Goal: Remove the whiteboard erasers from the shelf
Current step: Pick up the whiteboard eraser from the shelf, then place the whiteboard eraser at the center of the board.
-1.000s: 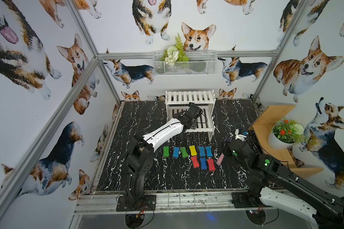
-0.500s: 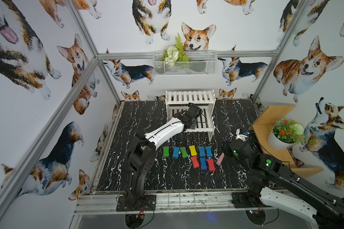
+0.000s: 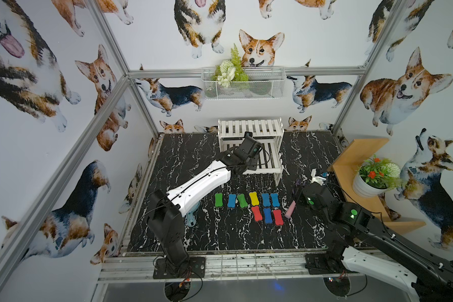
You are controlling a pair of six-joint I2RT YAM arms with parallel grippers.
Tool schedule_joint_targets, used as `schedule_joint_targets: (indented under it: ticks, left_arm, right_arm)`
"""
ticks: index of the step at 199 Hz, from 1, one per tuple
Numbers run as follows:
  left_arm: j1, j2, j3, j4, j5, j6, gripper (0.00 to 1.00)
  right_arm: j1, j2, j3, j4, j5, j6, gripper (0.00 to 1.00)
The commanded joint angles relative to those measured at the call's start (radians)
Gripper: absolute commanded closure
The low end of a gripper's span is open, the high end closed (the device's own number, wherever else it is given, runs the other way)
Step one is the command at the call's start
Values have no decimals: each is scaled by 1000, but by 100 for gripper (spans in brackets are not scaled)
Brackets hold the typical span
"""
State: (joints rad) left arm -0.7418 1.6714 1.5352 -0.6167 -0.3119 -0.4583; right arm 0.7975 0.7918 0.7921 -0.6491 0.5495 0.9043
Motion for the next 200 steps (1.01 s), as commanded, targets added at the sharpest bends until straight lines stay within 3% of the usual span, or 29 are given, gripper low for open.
schedule_joint_targets:
  ticks: [1, 51, 93, 200]
  left_arm:
    - [-2, -104, -110, -49, 72, -62, 62]
    - [-8, -303, -384, -156, 250, -164, 62]
    - [-54, -284, -556, -145, 380, -230, 63]
    - [-131, -90, -515, -98, 360, -221, 67]
  right_arm:
    - [0, -2, 6, 3, 11, -8, 48]
    - [-3, -13, -5, 10, 14, -13, 48]
    - [-3, 4, 5, 16, 11, -22, 48]
    - [-6, 9, 29, -15, 29, -23, 48]
